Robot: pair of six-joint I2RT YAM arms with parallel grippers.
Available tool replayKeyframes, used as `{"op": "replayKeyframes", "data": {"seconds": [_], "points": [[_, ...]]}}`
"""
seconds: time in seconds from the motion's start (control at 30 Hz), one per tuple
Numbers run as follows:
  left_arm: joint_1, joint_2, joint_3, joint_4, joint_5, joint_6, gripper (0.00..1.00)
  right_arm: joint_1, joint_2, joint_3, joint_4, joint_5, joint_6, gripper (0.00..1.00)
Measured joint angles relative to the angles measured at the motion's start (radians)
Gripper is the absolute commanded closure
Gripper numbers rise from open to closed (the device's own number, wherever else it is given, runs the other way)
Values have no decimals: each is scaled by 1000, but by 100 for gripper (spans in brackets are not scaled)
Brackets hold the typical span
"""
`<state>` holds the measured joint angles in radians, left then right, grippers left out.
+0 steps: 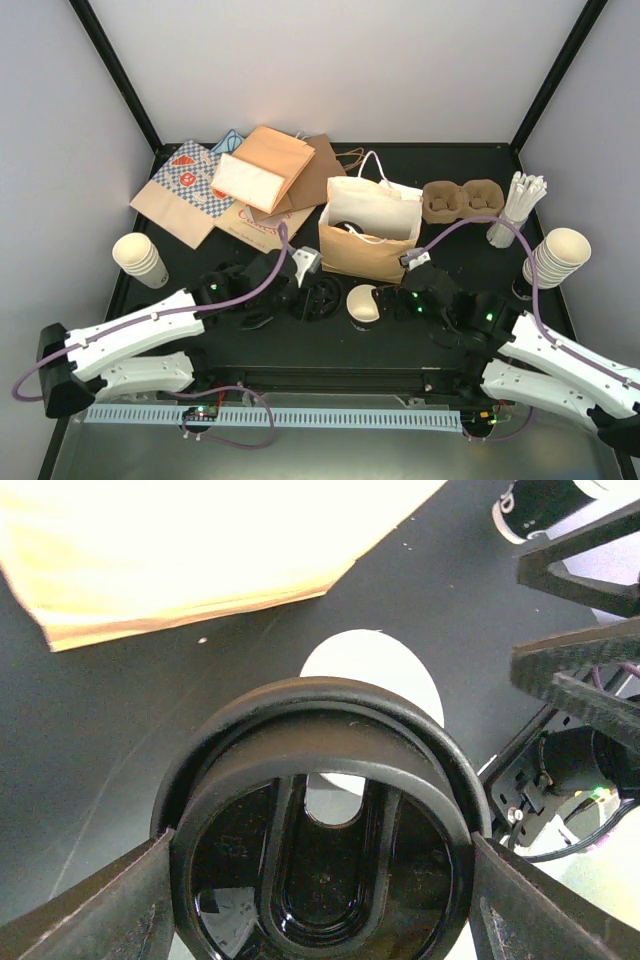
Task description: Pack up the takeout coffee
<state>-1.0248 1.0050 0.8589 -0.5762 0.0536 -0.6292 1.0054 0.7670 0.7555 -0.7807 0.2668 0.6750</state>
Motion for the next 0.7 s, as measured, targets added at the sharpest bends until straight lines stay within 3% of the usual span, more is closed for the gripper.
{"op": "replayKeyframes", "data": {"seconds": [0.53,0.7], "points": [[-139,274,89,109,-95,112,27,-78,-43,0,-77,-4,109,0],[-185,360,190,88,-146,155,27,-79,-40,0,-90,0,120,0]]}}
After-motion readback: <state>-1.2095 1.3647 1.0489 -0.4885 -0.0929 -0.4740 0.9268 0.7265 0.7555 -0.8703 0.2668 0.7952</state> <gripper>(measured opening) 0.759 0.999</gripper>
